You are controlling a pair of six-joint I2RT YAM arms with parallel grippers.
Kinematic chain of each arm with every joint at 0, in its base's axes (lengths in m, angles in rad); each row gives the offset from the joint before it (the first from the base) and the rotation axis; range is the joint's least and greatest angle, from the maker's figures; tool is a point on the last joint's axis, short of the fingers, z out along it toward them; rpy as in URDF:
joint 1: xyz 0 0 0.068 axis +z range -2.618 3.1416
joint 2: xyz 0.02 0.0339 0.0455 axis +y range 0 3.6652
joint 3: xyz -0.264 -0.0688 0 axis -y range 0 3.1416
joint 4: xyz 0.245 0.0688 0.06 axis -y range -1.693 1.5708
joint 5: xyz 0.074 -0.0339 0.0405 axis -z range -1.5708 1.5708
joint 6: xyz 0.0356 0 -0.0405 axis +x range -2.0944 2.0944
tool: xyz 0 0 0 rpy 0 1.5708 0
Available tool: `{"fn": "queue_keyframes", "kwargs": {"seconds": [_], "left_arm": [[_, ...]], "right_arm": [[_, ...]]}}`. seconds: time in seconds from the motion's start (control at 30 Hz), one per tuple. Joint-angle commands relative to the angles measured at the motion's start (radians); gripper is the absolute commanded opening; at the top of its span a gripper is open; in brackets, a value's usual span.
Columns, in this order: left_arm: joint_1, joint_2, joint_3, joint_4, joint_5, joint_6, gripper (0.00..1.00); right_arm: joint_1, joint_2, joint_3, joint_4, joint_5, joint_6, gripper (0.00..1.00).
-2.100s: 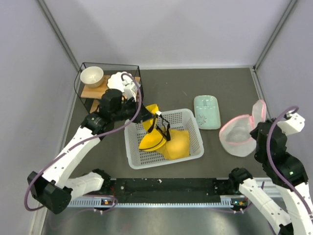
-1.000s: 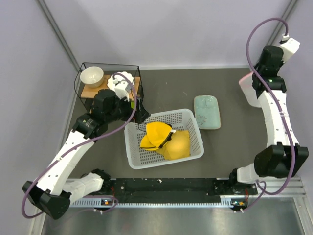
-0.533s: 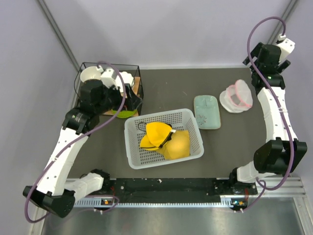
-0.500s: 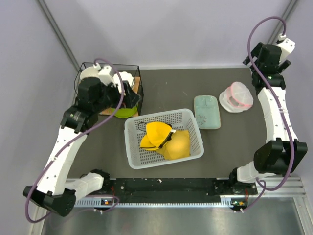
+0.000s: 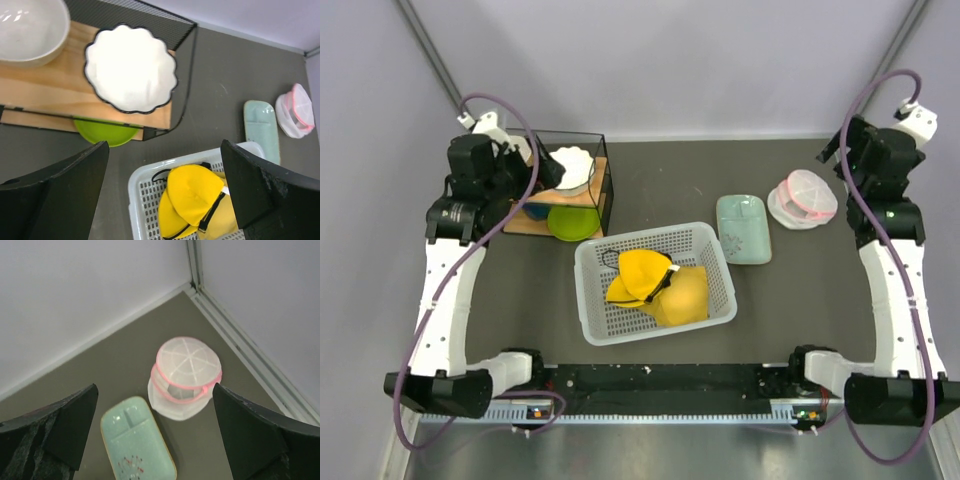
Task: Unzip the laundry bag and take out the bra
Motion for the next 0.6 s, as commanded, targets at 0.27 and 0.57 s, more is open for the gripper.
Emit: {"fn": "queue_keyframes", "kwargs": {"seconds": [0.27, 0.57], "left_arm": [[0.069, -0.206, -0.212, -0.004, -0.056, 0.014, 0.99], [0.071, -0.271, -0.298, -0.001, 0.006, 0.028, 0.99]], "right_arm": [[0.155, -0.144, -0.275, -0.161, -0.105, -0.015, 0.99], [0.198, -0.159, -0.257, -0.354, -0.013, 0.040, 0.99]]}}
